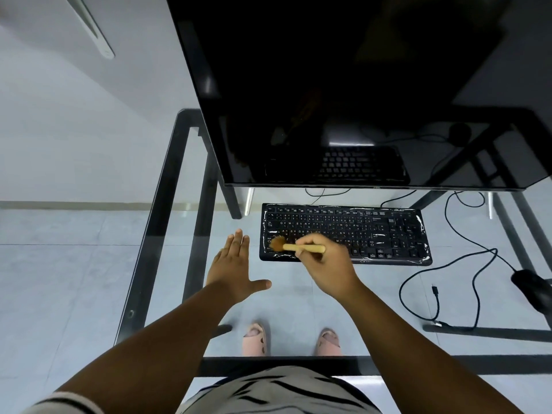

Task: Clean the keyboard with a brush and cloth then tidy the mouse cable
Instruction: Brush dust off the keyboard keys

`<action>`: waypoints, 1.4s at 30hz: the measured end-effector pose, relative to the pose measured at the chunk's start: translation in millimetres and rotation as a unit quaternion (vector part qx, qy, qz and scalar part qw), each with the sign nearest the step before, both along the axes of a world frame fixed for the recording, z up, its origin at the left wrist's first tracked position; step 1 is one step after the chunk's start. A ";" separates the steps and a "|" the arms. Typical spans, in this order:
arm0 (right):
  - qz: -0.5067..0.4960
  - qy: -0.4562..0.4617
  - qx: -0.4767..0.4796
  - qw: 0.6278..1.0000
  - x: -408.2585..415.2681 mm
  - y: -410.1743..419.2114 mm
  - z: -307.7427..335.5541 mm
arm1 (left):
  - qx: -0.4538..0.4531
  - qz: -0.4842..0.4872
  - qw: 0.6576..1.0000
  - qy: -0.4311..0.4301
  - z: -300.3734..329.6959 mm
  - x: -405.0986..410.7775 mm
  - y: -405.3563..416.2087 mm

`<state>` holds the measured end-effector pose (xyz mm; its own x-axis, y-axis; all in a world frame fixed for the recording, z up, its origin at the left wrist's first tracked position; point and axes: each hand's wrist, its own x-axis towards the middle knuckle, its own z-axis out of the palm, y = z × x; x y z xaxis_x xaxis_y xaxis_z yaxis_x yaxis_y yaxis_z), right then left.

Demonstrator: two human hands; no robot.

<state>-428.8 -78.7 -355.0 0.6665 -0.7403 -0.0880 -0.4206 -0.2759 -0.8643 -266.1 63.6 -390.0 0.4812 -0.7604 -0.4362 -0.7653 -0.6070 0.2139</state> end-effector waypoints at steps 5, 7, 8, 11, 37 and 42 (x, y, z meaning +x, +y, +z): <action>-0.158 0.029 -0.090 0.983 -13.0 -11.8 -4.2 | 0.000 0.019 1.000 0.014 1.9 -0.9 -2.5; -0.137 -0.025 -0.076 0.987 -17.4 -17.3 -4.8 | 0.002 0.029 0.999 0.015 2.9 -1.6 -4.7; -0.107 -0.036 -0.063 0.992 -18.8 -18.2 -4.8 | -0.001 0.034 0.999 0.013 3.5 -2.3 -5.9; -0.083 0.011 -0.076 0.994 -25.4 -20.9 -10.0 | -0.026 0.028 0.999 0.000 5.6 -6.1 -12.2; -0.056 -0.005 -0.039 0.998 -70.5 -48.9 0.8 | -0.092 -0.083 0.987 -0.101 15.0 -52.7 -59.7; -0.157 0.001 -0.094 0.983 -74.3 -61.2 0.1 | -0.084 -0.064 0.988 -0.115 13.7 -59.6 -63.9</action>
<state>-503.1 -140.0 -354.9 0.4021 -0.9130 0.0694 -0.5129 -0.2874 -0.8089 -325.8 -0.2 -376.2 0.4486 -0.8734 -0.1895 -0.8734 -0.4734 0.1141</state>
